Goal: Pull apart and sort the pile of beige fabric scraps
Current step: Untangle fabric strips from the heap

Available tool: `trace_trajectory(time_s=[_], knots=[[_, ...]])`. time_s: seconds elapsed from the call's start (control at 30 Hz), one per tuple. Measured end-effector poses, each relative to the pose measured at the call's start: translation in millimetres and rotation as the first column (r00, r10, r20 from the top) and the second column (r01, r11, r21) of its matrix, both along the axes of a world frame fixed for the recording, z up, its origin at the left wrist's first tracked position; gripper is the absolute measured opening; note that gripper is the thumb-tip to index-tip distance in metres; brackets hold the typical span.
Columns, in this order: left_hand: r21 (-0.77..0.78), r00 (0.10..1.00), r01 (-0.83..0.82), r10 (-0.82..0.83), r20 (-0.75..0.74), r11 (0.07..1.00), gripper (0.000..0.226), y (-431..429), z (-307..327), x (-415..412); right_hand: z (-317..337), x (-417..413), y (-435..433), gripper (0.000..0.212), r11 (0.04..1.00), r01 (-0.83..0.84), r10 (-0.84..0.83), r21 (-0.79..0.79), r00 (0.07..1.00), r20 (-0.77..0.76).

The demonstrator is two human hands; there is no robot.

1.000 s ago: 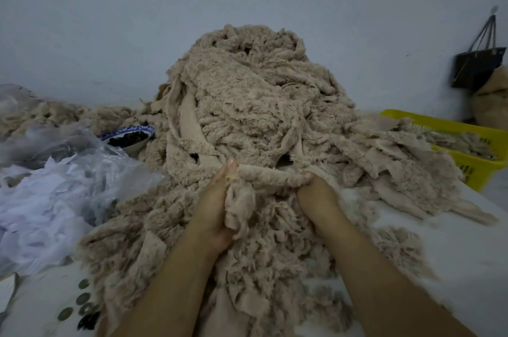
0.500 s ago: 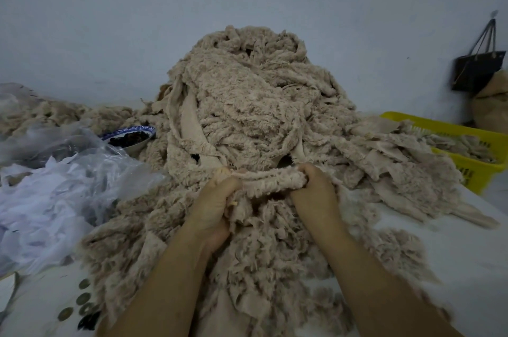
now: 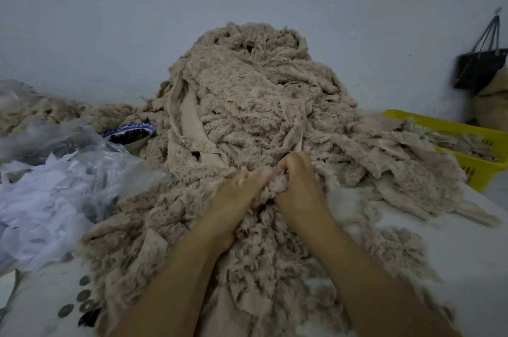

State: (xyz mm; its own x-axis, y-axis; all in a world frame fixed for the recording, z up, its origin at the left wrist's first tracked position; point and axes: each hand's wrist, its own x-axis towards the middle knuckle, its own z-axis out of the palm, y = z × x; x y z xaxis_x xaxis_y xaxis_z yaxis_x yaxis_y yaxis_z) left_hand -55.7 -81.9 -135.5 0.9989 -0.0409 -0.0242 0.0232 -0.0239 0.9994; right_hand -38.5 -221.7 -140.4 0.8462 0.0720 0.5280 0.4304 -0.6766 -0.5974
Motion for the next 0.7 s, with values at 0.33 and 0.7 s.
trace_trajectory(time_s=[0.33,0.7], knots=[[-0.432,0.968,-0.133,0.022,-0.251,0.892,0.046,14.6,7.0,0.5,-4.6,-6.2,3.4,0.006,0.92,-0.371,0.378,-0.123,0.925,0.037],[-0.485,0.965,-0.198,0.083,-0.247,0.852,0.019,19.1,-0.3,7.0,-3.8,-6.4,-7.6,0.025,0.921,-0.357,0.39,0.157,0.844,-0.368]])
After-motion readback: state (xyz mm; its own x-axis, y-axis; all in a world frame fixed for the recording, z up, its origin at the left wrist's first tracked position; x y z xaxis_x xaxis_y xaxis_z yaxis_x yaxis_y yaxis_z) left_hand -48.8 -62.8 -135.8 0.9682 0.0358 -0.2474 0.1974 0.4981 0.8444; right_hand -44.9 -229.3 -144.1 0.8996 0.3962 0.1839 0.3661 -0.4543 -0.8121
